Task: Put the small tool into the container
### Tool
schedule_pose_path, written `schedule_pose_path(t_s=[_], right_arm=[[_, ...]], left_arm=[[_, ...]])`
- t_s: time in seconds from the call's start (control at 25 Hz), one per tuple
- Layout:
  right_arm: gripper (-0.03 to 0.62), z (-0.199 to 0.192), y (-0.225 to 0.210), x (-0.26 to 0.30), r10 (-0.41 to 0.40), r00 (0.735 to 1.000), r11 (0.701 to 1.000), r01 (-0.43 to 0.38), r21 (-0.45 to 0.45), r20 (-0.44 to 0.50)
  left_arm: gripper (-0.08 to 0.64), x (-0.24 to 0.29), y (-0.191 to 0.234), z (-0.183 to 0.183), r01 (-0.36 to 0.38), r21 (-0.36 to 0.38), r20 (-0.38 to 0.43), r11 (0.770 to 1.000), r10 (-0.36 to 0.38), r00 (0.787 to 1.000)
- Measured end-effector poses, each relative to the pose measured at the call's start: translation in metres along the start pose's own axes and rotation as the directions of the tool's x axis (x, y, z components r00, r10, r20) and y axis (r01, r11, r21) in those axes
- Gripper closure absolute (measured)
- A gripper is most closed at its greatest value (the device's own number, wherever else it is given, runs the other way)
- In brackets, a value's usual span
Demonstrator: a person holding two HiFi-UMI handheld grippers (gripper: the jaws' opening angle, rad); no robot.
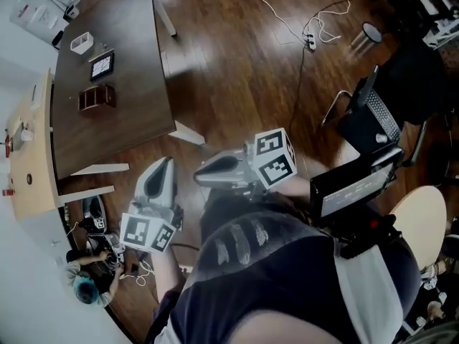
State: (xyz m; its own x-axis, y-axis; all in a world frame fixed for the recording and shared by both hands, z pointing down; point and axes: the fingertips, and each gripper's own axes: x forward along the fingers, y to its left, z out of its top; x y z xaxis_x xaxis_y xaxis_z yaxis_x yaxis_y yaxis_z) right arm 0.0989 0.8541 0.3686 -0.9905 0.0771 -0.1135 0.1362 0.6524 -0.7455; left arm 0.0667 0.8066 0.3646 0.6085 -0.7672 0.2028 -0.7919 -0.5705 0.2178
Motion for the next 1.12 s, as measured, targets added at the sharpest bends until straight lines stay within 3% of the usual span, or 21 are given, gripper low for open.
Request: schedule_pose_path(t_s=[0.16, 0.36, 0.56, 0.84, 1.12], right_arm=[[0.594, 0.044, -0.043, -0.004, -0.079, 0.997, 0.997, 0.08, -0.022, 0.027], [0.594, 0.104, -0.091, -0.008, -0.168, 0.984, 0.985, 0.169, -0.023, 0.052], [0.594, 0.151, -0.128, -0.001, -0.204, 0.978, 0.978, 0.205, -0.026, 0.053], [0.594, 0.189, -0.158, -0.023, -0.193, 0.98, 0.981, 0.194, -0.017, 0.04], [0.594, 0.24, -0.202, -0.082, -0.084, 0.996, 0.996, 0.084, 0.0, 0.004]], left_arm=[[0.563, 0.052, 0.035, 0.012, 0.077, -0.015, 0.026, 0.997, -0.076, 0.997], [0.563, 0.114, 0.076, 0.03, 0.154, -0.084, 0.041, 0.984, -0.151, 0.988], [0.563, 0.155, 0.108, 0.056, 0.227, -0.037, 0.05, 0.973, -0.225, 0.973], [0.563, 0.196, 0.136, 0.072, 0.172, -0.057, 0.041, 0.983, -0.17, 0.985], [0.563, 0.277, 0.14, 0.078, 0.032, -0.038, 0.007, 0.999, -0.032, 0.999]])
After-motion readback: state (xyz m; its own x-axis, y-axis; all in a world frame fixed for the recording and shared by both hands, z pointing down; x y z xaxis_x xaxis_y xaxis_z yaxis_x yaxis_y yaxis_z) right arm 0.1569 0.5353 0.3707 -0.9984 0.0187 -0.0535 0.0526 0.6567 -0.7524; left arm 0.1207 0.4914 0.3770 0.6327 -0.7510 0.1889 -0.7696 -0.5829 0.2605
